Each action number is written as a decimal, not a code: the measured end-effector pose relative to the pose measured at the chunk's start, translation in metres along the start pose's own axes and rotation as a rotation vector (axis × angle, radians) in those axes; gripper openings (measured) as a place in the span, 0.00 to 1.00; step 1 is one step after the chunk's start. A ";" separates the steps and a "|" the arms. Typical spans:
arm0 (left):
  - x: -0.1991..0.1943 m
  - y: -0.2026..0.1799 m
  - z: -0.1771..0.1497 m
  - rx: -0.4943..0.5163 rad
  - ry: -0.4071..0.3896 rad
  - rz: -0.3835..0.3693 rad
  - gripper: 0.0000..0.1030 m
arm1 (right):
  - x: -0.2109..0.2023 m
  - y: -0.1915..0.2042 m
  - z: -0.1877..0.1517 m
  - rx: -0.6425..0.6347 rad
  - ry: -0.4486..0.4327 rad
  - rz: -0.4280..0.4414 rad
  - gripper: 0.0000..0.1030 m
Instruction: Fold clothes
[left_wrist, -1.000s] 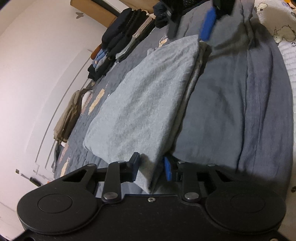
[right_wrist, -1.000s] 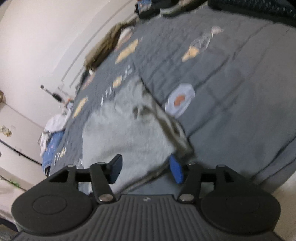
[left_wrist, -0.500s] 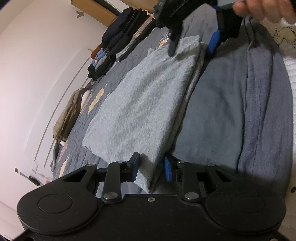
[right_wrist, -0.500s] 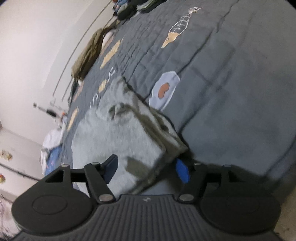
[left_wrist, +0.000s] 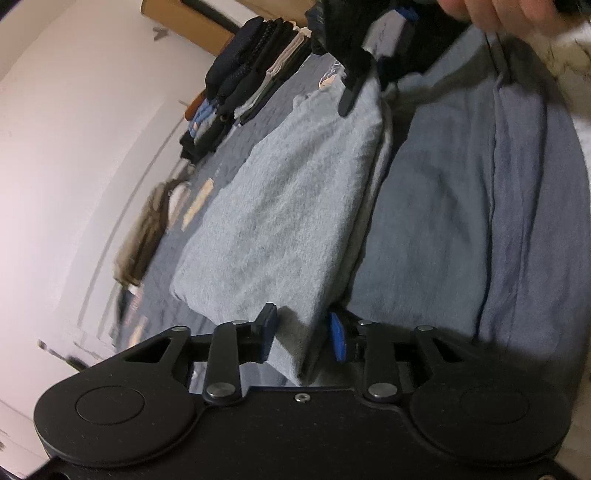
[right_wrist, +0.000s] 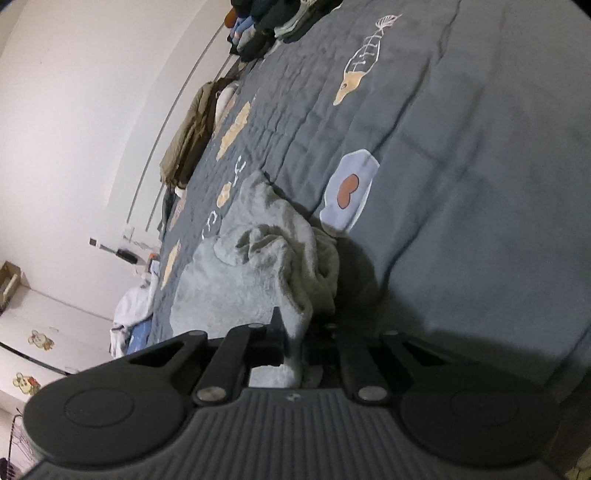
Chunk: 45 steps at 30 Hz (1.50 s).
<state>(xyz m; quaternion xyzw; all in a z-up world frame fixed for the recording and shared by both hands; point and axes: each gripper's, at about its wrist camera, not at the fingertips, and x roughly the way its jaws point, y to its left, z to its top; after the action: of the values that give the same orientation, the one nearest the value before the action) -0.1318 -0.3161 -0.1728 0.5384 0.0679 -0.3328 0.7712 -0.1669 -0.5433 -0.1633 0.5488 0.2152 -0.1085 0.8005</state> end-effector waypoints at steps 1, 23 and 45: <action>0.000 -0.003 0.000 0.023 -0.004 0.024 0.44 | -0.003 0.001 0.000 0.011 -0.005 0.011 0.06; -0.087 0.046 -0.011 -0.140 -0.055 -0.175 0.05 | -0.077 0.020 -0.036 0.021 0.065 0.018 0.06; -0.128 0.107 -0.036 -0.739 -0.083 -0.413 0.67 | -0.151 0.049 -0.045 -0.332 -0.049 -0.174 0.54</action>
<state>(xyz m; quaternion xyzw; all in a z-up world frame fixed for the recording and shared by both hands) -0.1581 -0.2070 -0.0442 0.1870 0.2581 -0.4552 0.8314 -0.2909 -0.4931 -0.0663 0.3856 0.2574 -0.1534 0.8727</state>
